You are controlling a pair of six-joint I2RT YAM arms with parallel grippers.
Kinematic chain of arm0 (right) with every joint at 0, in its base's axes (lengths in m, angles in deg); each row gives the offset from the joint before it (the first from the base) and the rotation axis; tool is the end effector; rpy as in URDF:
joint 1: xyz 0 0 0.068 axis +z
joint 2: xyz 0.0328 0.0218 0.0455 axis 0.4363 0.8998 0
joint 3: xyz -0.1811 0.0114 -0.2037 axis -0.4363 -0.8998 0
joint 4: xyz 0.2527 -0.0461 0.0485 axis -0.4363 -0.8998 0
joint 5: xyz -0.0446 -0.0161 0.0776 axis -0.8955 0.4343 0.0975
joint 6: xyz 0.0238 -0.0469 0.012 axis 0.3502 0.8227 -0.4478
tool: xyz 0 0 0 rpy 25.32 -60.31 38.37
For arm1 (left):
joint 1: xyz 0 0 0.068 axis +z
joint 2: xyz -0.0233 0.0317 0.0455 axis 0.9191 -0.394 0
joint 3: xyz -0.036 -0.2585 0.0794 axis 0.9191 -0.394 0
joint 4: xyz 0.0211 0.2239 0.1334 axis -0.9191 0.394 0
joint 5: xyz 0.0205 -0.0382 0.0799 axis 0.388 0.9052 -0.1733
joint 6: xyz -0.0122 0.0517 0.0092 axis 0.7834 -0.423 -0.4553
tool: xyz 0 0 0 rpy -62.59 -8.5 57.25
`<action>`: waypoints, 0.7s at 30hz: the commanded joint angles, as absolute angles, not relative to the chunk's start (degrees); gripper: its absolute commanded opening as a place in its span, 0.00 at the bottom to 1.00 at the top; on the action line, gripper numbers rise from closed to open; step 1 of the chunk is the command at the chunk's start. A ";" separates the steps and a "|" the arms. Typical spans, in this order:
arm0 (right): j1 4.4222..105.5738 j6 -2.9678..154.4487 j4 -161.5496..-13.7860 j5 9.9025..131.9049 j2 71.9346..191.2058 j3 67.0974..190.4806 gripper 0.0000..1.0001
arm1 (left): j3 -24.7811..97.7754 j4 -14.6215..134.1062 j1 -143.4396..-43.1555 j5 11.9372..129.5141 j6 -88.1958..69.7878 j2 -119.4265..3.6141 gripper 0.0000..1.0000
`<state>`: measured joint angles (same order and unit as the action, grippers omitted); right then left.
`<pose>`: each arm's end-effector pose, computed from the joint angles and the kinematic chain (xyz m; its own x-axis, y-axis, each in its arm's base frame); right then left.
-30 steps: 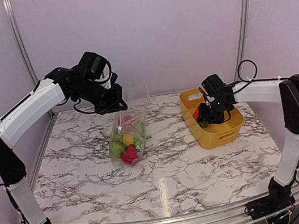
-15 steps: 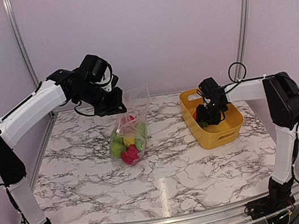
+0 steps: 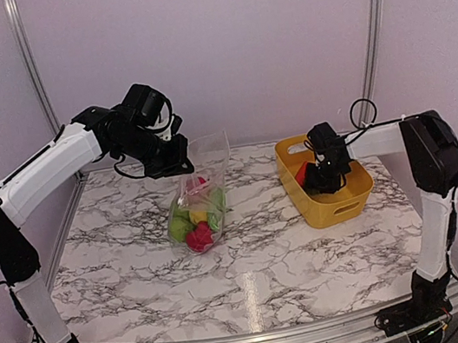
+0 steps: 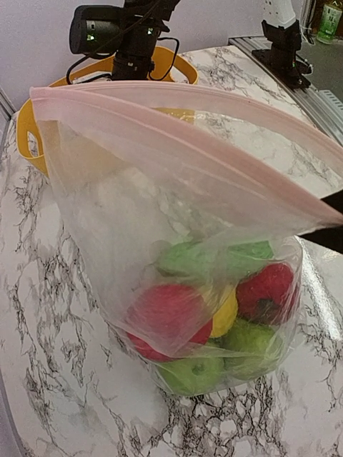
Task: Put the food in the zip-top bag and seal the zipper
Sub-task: Pick up the fake fruit from the bin.
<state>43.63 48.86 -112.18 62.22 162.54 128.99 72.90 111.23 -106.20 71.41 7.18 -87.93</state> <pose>0.3857 0.1228 0.1657 -0.8598 0.3070 -0.4081 0.2167 0.9429 0.2529 0.3111 -0.2626 0.3624 -0.8259 0.0791 -0.5582 0.3656 0.8289 -0.4235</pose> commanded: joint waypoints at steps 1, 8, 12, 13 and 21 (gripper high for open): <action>42.75 48.36 -111.84 61.55 163.82 127.70 0.48 | 72.54 112.34 -106.17 71.85 6.55 -88.67 0.00; 42.75 48.64 -111.87 61.28 162.93 127.77 0.32 | 72.44 112.27 -106.17 72.18 6.42 -88.67 0.00; 42.75 49.09 -113.11 59.10 160.44 127.38 0.25 | 72.32 112.12 -106.17 72.38 6.55 -88.58 0.00; 42.75 49.29 -113.24 58.23 159.61 127.08 0.23 | 72.33 112.02 -106.17 72.42 6.55 -88.56 0.00; 42.75 52.57 -115.27 54.89 153.21 128.73 0.00 | 71.87 111.72 -106.17 72.48 6.46 -88.16 0.00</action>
<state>43.26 50.41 -113.68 57.57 157.25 126.47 72.88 111.21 -106.20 71.96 7.07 -87.93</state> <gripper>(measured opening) 0.018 0.011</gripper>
